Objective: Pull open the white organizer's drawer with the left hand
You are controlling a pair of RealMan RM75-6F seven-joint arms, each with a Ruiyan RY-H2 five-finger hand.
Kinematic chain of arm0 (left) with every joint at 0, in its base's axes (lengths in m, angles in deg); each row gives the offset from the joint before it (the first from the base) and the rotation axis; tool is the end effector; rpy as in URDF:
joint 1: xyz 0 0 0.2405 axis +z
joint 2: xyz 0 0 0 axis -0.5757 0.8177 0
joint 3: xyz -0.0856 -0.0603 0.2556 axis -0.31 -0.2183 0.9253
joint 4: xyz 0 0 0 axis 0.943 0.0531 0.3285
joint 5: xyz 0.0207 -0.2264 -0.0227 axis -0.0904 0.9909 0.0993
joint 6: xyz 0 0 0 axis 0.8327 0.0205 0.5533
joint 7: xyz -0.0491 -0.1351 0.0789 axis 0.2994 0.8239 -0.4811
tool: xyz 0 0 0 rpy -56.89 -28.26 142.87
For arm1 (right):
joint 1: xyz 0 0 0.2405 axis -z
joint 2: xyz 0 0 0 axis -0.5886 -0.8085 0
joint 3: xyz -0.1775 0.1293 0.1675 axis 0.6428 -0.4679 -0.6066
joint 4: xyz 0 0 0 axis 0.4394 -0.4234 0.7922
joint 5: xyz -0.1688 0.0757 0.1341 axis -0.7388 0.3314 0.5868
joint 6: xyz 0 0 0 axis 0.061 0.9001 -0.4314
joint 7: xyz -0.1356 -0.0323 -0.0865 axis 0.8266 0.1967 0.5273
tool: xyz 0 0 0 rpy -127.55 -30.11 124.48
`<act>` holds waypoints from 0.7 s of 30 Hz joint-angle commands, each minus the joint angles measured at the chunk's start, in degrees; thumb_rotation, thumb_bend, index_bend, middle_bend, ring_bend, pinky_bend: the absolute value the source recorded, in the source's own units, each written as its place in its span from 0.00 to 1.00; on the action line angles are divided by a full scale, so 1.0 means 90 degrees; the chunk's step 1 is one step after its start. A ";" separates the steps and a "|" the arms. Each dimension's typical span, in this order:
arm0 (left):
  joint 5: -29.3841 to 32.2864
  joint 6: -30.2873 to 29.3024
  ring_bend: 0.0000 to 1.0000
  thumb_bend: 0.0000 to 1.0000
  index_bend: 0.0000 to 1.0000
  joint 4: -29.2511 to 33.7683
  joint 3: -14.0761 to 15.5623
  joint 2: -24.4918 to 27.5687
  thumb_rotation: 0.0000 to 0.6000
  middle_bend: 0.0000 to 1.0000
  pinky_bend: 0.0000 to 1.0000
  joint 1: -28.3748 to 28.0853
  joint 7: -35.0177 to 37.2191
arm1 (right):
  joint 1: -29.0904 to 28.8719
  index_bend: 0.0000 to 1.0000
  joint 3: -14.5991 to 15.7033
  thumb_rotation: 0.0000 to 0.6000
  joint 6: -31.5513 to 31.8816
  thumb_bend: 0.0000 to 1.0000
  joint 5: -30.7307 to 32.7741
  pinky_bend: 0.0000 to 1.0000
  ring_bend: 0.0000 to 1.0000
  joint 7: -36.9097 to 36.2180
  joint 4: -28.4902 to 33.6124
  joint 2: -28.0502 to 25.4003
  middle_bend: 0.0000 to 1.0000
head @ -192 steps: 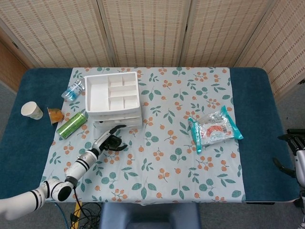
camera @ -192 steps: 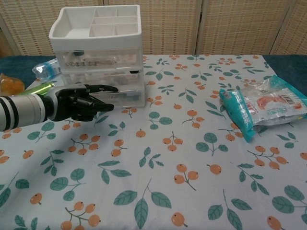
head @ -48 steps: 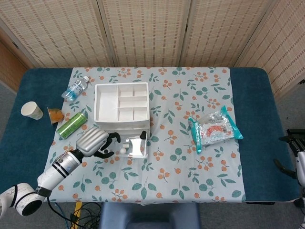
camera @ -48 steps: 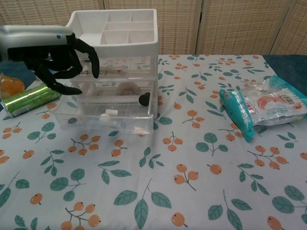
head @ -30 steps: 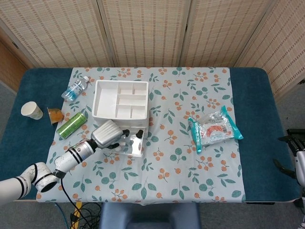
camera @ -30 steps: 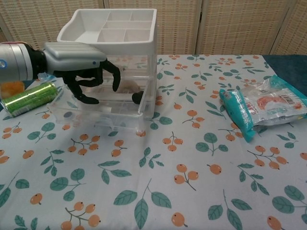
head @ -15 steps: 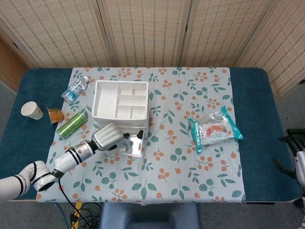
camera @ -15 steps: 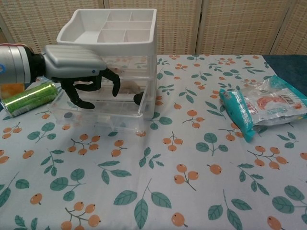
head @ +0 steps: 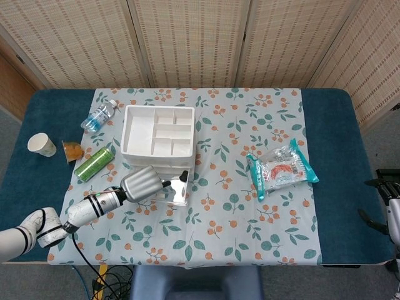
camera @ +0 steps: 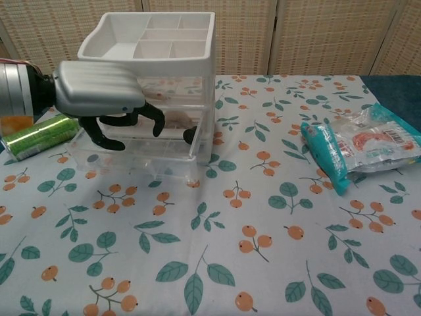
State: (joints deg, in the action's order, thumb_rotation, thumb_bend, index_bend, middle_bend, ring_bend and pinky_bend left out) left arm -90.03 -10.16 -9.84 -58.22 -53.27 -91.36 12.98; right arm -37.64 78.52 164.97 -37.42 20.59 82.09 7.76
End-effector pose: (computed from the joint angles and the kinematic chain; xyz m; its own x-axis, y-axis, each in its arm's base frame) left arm -0.1288 0.3995 0.0043 0.8207 -0.1679 0.5462 0.1793 -0.8319 -0.5251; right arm -0.3502 -0.1986 0.1981 0.4173 0.1093 0.9022 -0.9083 0.0825 0.4101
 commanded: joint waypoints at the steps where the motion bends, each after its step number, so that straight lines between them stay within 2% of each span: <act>1: -0.0160 -0.0054 0.96 0.27 0.35 -0.0164 0.0079 -0.0043 1.00 0.90 1.00 -0.0081 -0.0059 | 0.0001 0.27 0.0004 1.00 0.0002 0.23 -0.0004 0.36 0.32 0.0007 -0.0001 0.0003 0.28; 13: -0.0580 -0.0187 0.95 0.27 0.35 -0.0685 0.0411 -0.0157 1.00 0.88 1.00 -0.0323 0.0196 | 0.0034 0.27 0.0014 1.00 0.0010 0.23 0.0035 0.36 0.32 0.0014 0.0002 0.0000 0.28; 21: -0.0647 -0.0253 0.95 0.27 0.35 -0.0729 0.0548 -0.0126 1.00 0.88 1.00 -0.0368 0.0249 | 0.0037 0.27 0.0022 1.00 -0.0009 0.23 0.0042 0.36 0.32 -0.0031 -0.0055 0.0039 0.28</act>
State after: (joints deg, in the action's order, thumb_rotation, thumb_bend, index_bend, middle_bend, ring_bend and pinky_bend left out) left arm -95.84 -12.41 -16.43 -53.33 -54.43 -94.64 15.25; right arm -37.30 78.72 164.90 -37.05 20.31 81.60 8.11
